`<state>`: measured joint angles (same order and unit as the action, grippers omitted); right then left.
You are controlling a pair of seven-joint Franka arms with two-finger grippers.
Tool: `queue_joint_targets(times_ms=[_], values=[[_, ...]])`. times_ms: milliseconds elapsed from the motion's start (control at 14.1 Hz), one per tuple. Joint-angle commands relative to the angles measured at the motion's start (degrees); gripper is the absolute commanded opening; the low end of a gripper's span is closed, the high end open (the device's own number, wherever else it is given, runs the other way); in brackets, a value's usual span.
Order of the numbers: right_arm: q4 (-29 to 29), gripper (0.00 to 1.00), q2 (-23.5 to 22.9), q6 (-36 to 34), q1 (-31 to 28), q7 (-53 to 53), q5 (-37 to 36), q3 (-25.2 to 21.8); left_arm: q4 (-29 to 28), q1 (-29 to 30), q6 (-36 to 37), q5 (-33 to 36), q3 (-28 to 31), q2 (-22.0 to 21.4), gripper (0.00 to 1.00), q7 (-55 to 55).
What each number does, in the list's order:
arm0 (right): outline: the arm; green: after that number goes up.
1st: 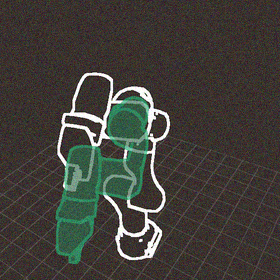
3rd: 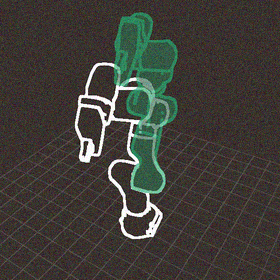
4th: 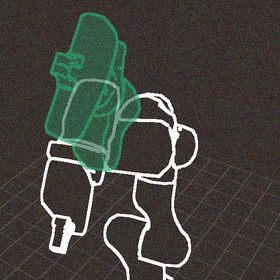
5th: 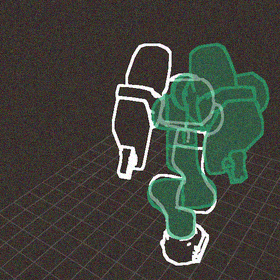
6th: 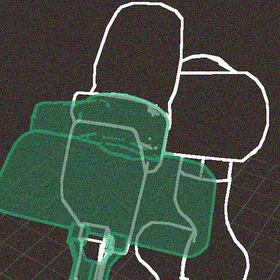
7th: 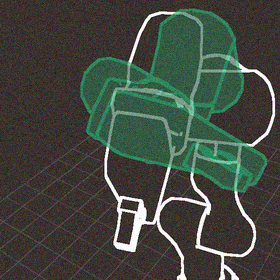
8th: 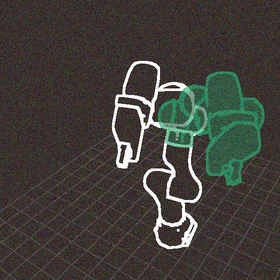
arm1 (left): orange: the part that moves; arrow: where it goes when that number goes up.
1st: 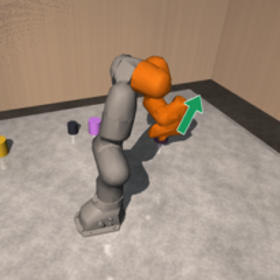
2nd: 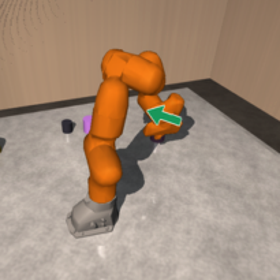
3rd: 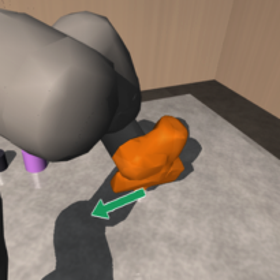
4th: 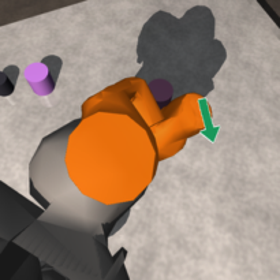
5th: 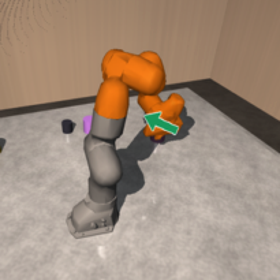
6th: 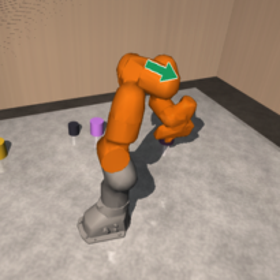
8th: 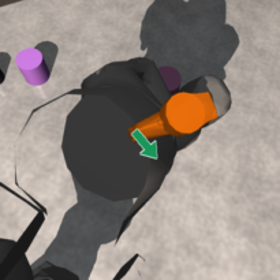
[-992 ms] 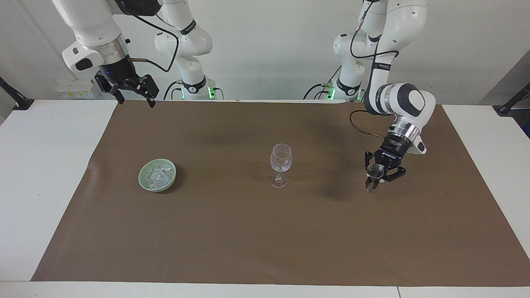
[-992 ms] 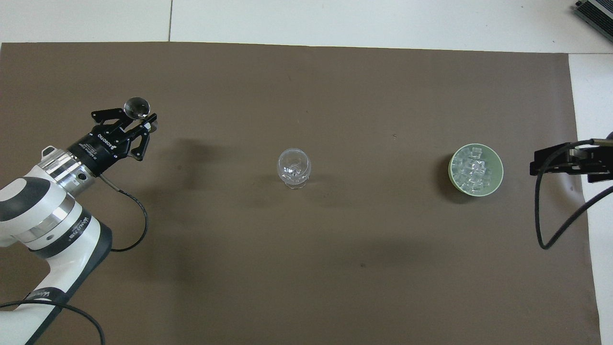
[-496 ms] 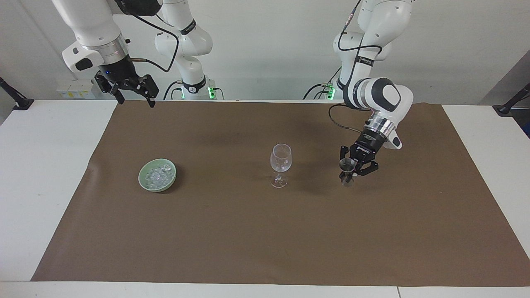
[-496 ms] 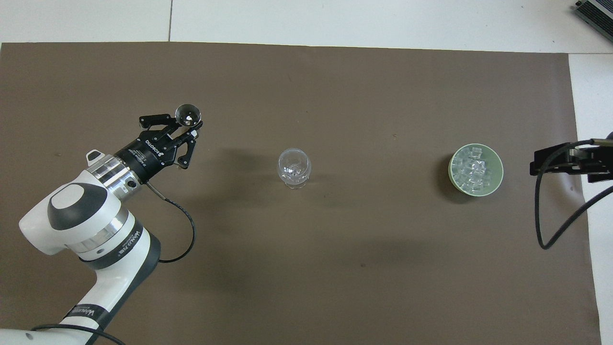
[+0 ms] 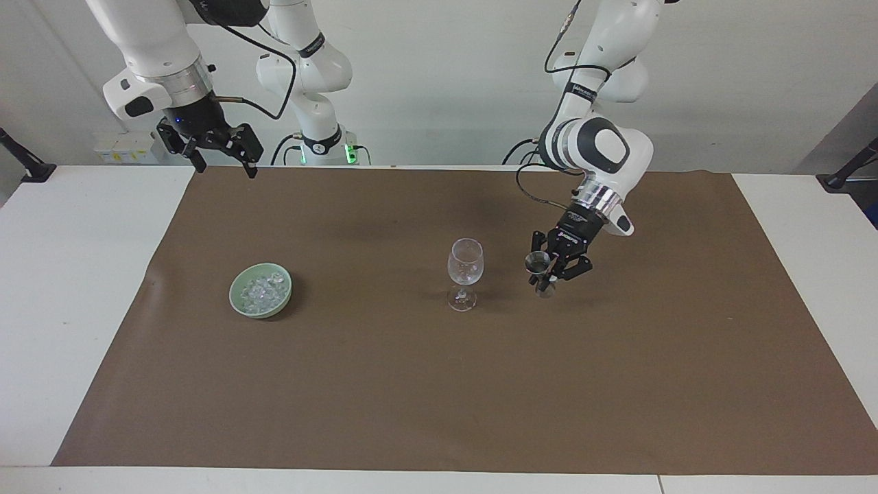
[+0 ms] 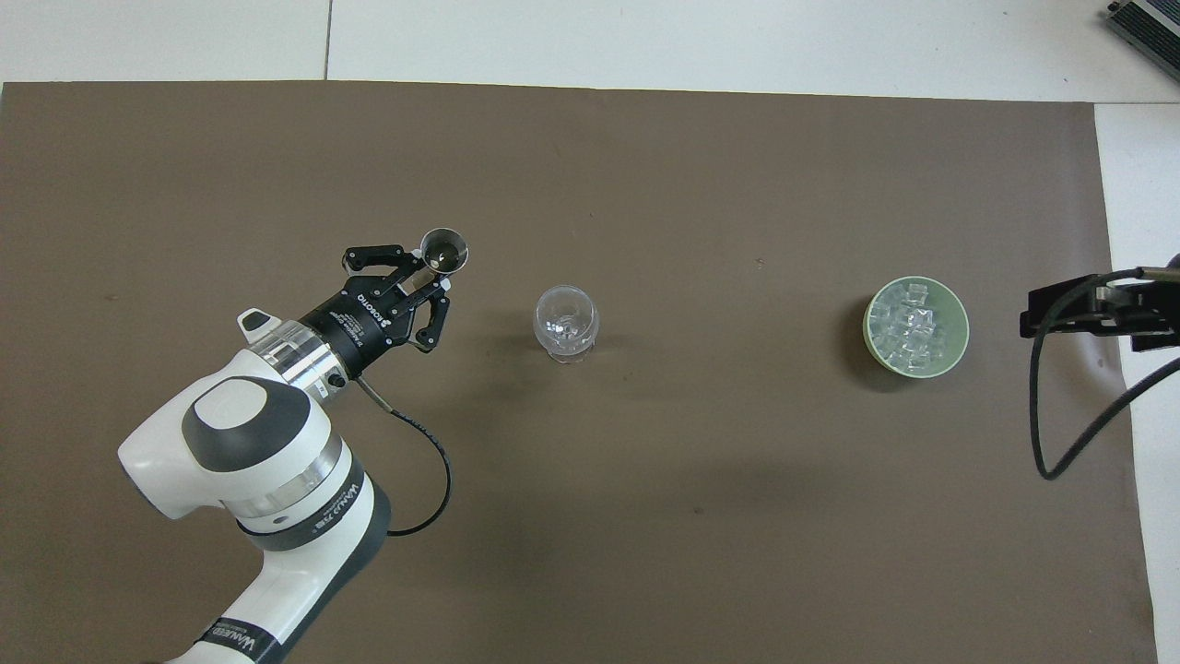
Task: Pour wine and add ice with both arms
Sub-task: 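Carry the silver tool with the left gripper to the clear glass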
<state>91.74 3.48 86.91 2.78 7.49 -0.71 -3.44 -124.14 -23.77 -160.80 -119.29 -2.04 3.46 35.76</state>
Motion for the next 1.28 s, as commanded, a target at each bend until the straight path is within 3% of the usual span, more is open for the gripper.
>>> queue_joint_targets(times_ms=[0, 638, 1204], values=[[1.60, 1.00, 1.44, 0.02, -0.06, 0.77, 0.97, 0.10, 1.78, -0.84, -4.07, -1.47, -1.29, -0.21, 0.00, -0.61], [1.60, 1.00, 1.44, 0.02, -0.06, 0.77, 0.97, 0.10, 6.62, -1.02, -14.80, 2.39, -7.71, 2.69, 0.00, -0.78], [1.60, 1.00, 1.44, 0.02, -0.06, 0.77, 0.97, 0.10, 7.33, -4.00, -19.29, 4.86, -8.15, 3.57, 0.00, -2.54]])
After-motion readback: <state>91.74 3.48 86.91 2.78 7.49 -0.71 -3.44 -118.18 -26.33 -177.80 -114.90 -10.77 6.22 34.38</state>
